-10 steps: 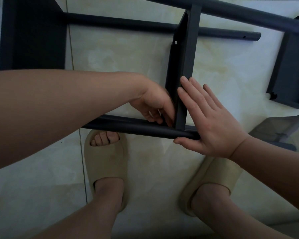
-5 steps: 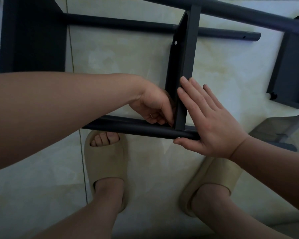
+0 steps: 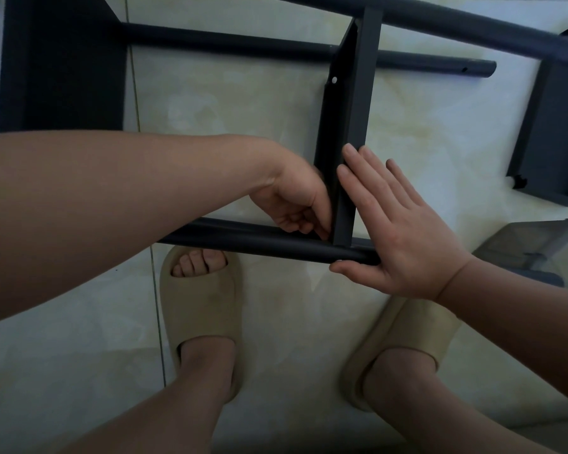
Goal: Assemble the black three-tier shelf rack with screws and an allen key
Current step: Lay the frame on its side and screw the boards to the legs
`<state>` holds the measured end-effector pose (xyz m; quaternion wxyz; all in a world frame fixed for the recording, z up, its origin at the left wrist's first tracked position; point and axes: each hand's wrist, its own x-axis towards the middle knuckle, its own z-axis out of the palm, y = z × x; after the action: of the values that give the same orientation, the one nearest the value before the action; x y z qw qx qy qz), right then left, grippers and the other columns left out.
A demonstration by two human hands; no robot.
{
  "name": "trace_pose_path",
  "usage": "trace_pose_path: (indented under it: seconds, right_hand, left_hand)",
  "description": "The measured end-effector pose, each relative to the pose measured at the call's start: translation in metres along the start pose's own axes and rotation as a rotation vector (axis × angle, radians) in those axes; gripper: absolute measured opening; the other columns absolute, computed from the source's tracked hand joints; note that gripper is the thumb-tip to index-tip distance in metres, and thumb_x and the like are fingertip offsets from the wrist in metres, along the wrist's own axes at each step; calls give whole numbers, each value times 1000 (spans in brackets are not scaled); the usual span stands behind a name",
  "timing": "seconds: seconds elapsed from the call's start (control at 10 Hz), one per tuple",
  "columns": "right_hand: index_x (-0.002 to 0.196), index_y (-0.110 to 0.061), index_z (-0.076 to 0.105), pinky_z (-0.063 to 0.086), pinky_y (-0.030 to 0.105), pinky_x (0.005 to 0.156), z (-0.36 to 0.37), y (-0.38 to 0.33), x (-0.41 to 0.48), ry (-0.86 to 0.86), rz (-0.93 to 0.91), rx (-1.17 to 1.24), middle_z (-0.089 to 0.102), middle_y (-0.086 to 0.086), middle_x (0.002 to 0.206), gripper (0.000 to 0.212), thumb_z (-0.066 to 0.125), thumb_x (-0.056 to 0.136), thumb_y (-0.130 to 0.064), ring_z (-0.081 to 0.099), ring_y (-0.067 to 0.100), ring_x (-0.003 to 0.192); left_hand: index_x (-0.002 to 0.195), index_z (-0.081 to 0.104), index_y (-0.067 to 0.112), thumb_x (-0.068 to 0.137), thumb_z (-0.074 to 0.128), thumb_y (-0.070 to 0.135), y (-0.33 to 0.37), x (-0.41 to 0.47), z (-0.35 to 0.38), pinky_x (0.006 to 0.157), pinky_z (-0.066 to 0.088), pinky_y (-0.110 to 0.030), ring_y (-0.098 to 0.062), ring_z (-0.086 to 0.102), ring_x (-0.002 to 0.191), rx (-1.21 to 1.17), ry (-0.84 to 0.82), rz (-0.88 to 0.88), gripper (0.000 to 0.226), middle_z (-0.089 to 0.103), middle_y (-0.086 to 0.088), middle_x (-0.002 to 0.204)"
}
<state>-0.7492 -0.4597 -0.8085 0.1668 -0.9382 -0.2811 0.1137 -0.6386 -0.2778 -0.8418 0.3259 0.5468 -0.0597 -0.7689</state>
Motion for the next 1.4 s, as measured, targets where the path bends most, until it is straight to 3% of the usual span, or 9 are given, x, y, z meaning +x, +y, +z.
trace_pose_path:
  seconds: [0.4, 0.6, 0.8, 1.2, 1.4]
  right_hand:
    - [158, 2, 22, 20, 59, 123, 0, 0, 0, 1, 4, 2, 11, 19, 168, 101, 50, 92, -69, 8, 34, 157]
    - [158, 3, 23, 20, 60, 123, 0, 0, -1, 2, 2, 5, 12, 19, 168, 100, 49, 92, -69, 9, 34, 157]
    - [158, 3, 23, 20, 60, 123, -1, 0, 0, 3, 3, 7, 12, 19, 168, 101, 50, 92, -68, 9, 35, 157]
    - [158, 3, 22, 20, 60, 123, -1, -1, 0, -7, 4, 4, 11, 19, 168, 101, 49, 92, -69, 9, 35, 157]
    - [158, 3, 22, 20, 59, 123, -1, -1, 0, 2, 0, 4, 12, 19, 167, 100, 49, 93, -68, 9, 34, 157]
  left_hand:
    - [88, 67, 14, 91, 63, 3, -2, 0, -2, 63, 40, -19, -8, 52, 67, 9, -12, 13, 12, 64, 4, 74]
    - [94, 70, 18, 91, 63, 15, -4, -3, -5, 59, 35, -19, -8, 49, 66, -1, -30, -58, 8, 66, 4, 86]
    - [83, 68, 15, 92, 61, 6, 0, 1, 0, 57, 32, -18, -7, 47, 61, -2, -13, -29, 14, 65, 2, 76]
    - [80, 67, 13, 91, 62, -1, -5, 1, 1, 61, 33, -19, -8, 46, 63, -37, -8, 42, 18, 64, 4, 66]
    - [84, 65, 14, 91, 62, 0, -8, 0, -1, 63, 37, -21, -9, 50, 65, -34, -8, 57, 15, 60, 1, 72]
